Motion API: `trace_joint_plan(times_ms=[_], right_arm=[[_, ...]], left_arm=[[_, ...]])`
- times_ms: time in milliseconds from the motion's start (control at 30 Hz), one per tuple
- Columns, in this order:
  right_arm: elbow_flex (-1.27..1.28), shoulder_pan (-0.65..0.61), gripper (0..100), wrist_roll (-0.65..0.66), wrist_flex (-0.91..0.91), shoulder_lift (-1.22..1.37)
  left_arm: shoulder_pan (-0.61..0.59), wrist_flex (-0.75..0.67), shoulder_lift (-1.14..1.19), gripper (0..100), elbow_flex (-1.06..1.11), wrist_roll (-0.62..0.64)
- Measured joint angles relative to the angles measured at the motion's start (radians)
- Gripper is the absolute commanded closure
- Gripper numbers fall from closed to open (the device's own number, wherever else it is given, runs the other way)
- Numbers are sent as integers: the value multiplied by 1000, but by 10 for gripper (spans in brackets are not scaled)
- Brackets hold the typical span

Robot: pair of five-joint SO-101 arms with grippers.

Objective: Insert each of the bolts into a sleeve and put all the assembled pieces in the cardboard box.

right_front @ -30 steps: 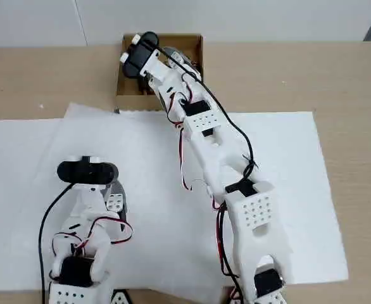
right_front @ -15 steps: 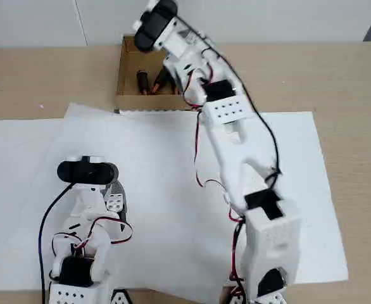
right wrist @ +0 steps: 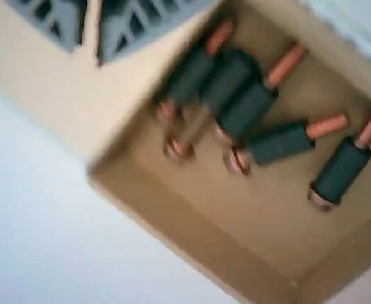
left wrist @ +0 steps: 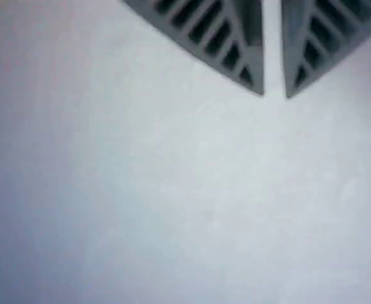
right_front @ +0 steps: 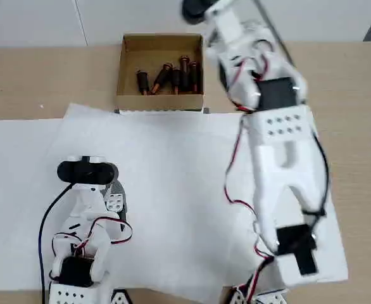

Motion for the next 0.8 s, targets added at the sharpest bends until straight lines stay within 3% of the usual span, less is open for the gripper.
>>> trace_joint_plan(times_ms=[400, 567, 800], right_arm=[[0, 239, 995, -305, 446, -245], [0, 296, 995, -370, 621, -295], [0, 318, 995, -390, 664, -370]], left_arm=[[0, 0, 0, 993, 0, 0], [0, 0, 0, 993, 0, 0], [0, 0, 0, 993, 0, 0]])
